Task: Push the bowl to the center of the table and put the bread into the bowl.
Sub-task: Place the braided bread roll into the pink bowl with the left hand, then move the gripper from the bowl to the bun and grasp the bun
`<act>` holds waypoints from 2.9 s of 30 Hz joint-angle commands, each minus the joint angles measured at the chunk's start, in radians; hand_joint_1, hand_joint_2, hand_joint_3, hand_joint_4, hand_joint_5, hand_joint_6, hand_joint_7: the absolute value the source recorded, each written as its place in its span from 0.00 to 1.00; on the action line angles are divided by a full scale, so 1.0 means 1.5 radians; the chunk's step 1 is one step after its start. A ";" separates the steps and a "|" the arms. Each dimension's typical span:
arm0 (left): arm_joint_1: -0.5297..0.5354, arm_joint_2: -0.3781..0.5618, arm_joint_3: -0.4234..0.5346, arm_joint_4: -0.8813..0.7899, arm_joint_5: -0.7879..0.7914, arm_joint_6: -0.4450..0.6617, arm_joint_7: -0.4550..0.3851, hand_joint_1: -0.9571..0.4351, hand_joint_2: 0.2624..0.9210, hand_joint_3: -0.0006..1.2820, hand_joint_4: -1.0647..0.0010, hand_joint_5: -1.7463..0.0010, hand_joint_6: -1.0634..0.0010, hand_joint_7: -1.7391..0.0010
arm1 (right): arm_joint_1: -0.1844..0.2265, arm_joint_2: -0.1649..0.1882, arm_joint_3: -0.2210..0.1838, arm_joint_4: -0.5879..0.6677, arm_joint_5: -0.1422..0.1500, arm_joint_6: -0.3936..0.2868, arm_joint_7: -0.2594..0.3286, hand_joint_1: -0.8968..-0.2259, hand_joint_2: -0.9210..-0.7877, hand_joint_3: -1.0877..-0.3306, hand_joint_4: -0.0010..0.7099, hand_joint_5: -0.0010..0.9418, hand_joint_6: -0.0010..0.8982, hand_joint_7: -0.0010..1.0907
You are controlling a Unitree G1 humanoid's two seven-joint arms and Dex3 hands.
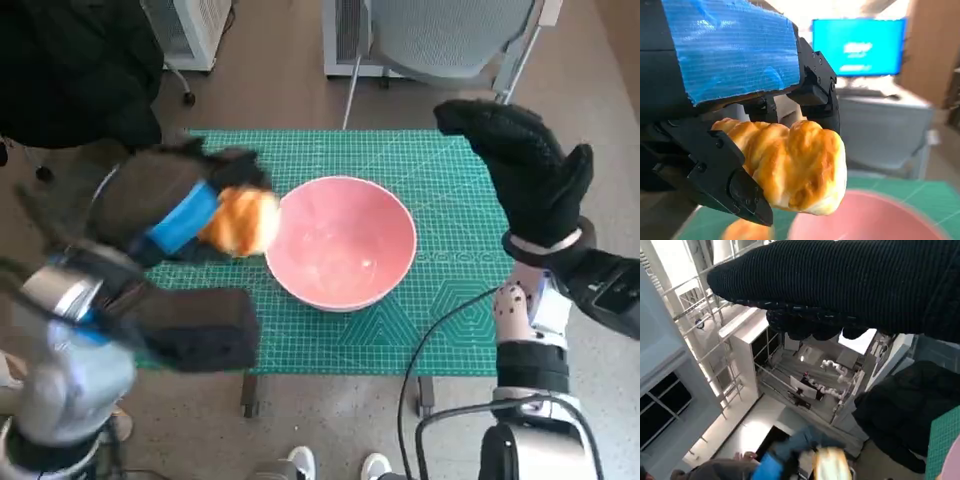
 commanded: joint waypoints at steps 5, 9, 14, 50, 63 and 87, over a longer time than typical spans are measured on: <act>-0.108 -0.090 -0.087 0.164 0.024 -0.032 0.038 0.74 0.98 0.09 0.41 0.22 0.39 0.51 | 0.028 -0.003 0.006 -0.020 -0.008 0.017 -0.013 0.33 0.00 0.22 0.52 0.01 0.42 0.19; -0.159 -0.127 -0.122 0.294 0.034 -0.036 0.056 0.91 0.75 0.42 0.53 0.13 0.59 0.79 | 0.034 -0.006 0.007 -0.031 -0.009 0.022 -0.016 0.33 0.00 0.22 0.52 0.01 0.42 0.19; -0.370 -0.195 -0.285 0.669 0.150 -0.008 -0.123 0.90 0.97 0.27 0.61 0.17 0.79 0.94 | 0.039 -0.011 0.007 -0.040 -0.010 0.026 -0.017 0.34 0.00 0.21 0.52 0.00 0.43 0.19; -0.218 -0.184 -0.182 0.524 -0.017 -0.056 -0.046 0.87 0.72 0.50 1.00 1.00 0.81 1.00 | 0.051 -0.020 0.012 -0.064 -0.035 0.021 -0.057 0.29 0.00 0.13 0.53 0.00 0.41 0.25; -0.193 -0.165 -0.141 0.428 -0.045 0.018 -0.068 0.61 0.59 0.12 1.00 1.00 0.84 1.00 | 0.038 -0.015 0.019 -0.044 -0.021 0.026 -0.039 0.32 0.00 0.13 0.53 0.00 0.40 0.27; -0.110 -0.013 -0.022 0.092 -0.056 0.060 -0.127 0.58 0.66 0.04 1.00 1.00 0.83 0.99 | 0.019 -0.006 0.016 -0.015 -0.006 0.021 -0.012 0.34 0.00 0.13 0.55 0.01 0.38 0.28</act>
